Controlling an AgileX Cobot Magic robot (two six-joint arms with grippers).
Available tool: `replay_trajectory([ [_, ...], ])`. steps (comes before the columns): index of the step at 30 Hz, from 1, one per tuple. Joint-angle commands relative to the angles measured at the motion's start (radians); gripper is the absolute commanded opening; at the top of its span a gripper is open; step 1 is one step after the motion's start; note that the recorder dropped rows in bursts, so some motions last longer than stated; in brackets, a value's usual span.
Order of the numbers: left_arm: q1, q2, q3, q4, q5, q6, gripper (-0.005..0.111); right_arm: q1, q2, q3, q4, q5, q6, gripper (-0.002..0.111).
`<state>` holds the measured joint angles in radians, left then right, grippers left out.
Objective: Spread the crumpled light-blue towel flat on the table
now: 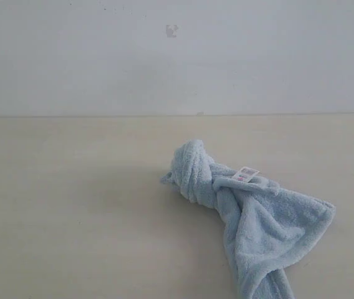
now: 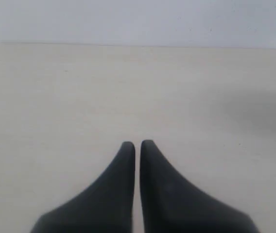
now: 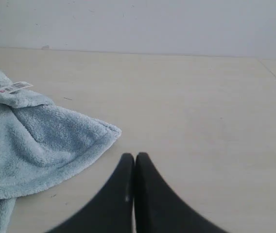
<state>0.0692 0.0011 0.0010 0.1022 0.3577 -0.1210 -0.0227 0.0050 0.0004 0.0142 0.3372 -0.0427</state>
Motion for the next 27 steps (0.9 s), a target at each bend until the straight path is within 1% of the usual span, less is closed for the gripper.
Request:
replay_trajectory([
  [1, 0.002, -0.001, -0.001, -0.005, -0.002, 0.003, 0.004, -0.006, -0.005, 0.0, -0.001, -0.003, -0.001, 0.0],
  [9, 0.002, -0.001, -0.001, -0.005, -0.002, 0.003, 0.004, -0.006, -0.005, 0.0, -0.052, -0.02, -0.162, 0.0],
  [11, 0.002, -0.001, -0.001, -0.005, -0.002, 0.003, 0.004, -0.006, -0.005, 0.0, -0.059, -0.069, -0.193, 0.0],
  [13, 0.002, -0.001, -0.001, -0.005, -0.002, 0.003, 0.004, -0.006, -0.005, 0.0, -0.068, -0.162, -0.207, 0.0],
  [14, 0.002, -0.001, -0.001, -0.005, -0.002, 0.003, 0.004, -0.006, -0.005, 0.0, -0.037, -0.211, -0.172, 0.0],
  [16, 0.002, -0.001, -0.001, -0.005, -0.002, 0.003, 0.004, -0.004, -0.005, 0.0, 0.199, -0.309, 0.034, 0.0],
  [19, 0.002, -0.001, -0.001, -0.005, -0.002, 0.003, 0.004, -0.004, -0.005, 0.0, 0.455, -0.458, 0.269, 0.0],
  [23, 0.002, -0.001, -0.001, -0.005, -0.002, 0.003, 0.004, -0.004, -0.005, 0.0, 0.546, -0.495, 0.478, 0.0],
  [26, 0.002, -0.001, -0.001, -0.005, -0.002, 0.003, 0.004, -0.004, -0.005, 0.0, 0.586, -0.501, 0.718, 0.0],
  [27, 0.002, -0.001, -0.001, -0.005, -0.002, 0.003, 0.004, -0.004, -0.005, 0.0, 0.588, -0.52, 0.83, 0.0],
])
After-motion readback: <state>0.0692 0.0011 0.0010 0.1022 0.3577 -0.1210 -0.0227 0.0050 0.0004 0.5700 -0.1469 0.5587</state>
